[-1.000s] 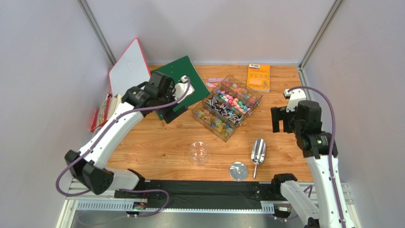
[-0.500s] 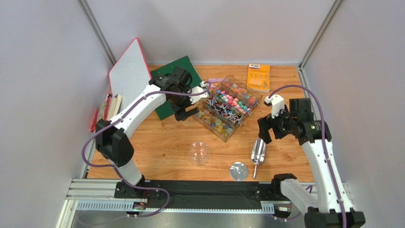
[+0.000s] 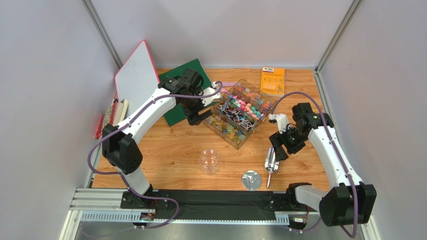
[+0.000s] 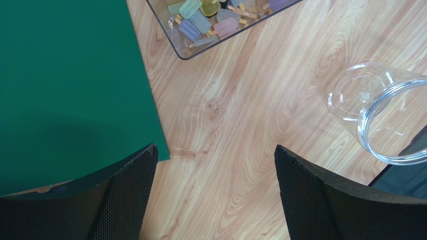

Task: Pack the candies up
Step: Move the spatula to the center of the board.

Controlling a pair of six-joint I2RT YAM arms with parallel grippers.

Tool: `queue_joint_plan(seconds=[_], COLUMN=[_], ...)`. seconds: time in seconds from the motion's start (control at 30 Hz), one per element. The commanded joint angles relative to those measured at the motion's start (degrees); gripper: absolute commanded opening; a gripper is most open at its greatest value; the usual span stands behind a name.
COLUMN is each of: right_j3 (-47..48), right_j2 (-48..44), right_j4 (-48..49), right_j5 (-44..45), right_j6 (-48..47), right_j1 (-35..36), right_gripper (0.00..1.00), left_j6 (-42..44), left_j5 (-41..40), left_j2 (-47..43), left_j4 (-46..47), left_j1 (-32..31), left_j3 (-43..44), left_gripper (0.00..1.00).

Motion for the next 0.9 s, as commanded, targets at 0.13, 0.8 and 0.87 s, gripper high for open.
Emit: queue_joint_plan(seconds=[0.13,0.8,0.87], right_j3=[3.6,9.0,10.3], right_j2=[8.9,28.5,30.0], right_j4=[5.4,7.4,7.6], right_j5=[3.5,3.3,3.4], right_j6=[-1.5,0.0,0.0], right_j1=[0.2,0.3,0.2], right_gripper=[0.61,0.21,0.15], left_j6=[-2.7,-3.4,-3.4], left_j5=[1.5,0.0,0.0], left_j2=[-3.3,-1.6,-1.4], left_j4=[0.7,0.7,0.7], left_j1=[-1.0,-1.0,-0.9], left_j3=[2.1,3.5,3.4], left_gripper=[0.92,0.92,0.92])
